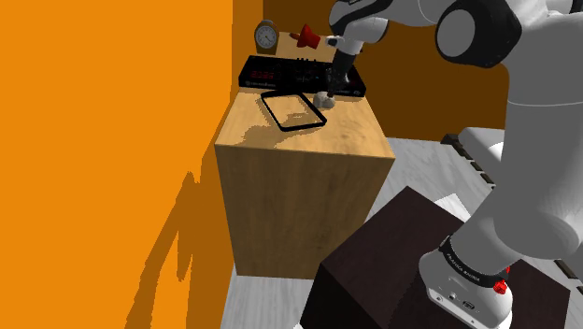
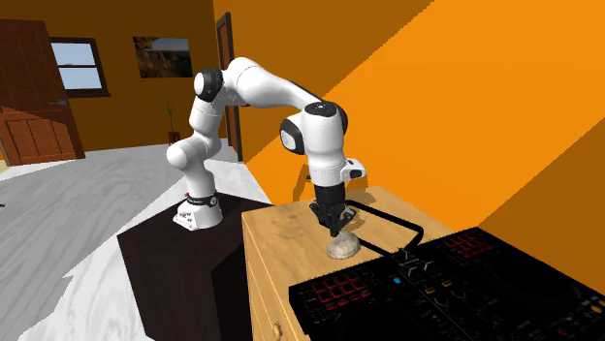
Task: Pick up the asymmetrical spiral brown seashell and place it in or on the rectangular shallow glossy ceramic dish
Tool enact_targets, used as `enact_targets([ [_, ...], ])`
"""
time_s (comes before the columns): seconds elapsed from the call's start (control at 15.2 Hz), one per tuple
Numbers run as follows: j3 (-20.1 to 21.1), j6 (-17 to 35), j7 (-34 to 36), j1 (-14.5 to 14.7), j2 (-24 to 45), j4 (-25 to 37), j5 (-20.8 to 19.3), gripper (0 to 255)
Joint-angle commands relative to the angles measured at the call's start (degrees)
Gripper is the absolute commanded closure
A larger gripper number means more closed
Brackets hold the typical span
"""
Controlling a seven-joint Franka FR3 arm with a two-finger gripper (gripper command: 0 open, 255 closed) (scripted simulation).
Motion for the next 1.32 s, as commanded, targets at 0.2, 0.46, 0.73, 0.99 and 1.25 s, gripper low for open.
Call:
enact_targets([
  [0.2,0.7,12.79,-11.07,6.66,-5.45,-8.14,-9.16,0],
  [0.46,1.28,15.58,-12.4,6.77,-4.58,-9.34,-9.13,0],
  [0.73,2.0,17.93,-13.23,6.2,-2.31,-9.65,-7.75,0],
  [0.99,2.01,17.93,-13.23,6.2,-2.31,-9.65,-7.75,0],
  [1.25,2.0,17.92,-13.22,6.2,-2.32,-9.65,-7.76,0],
])
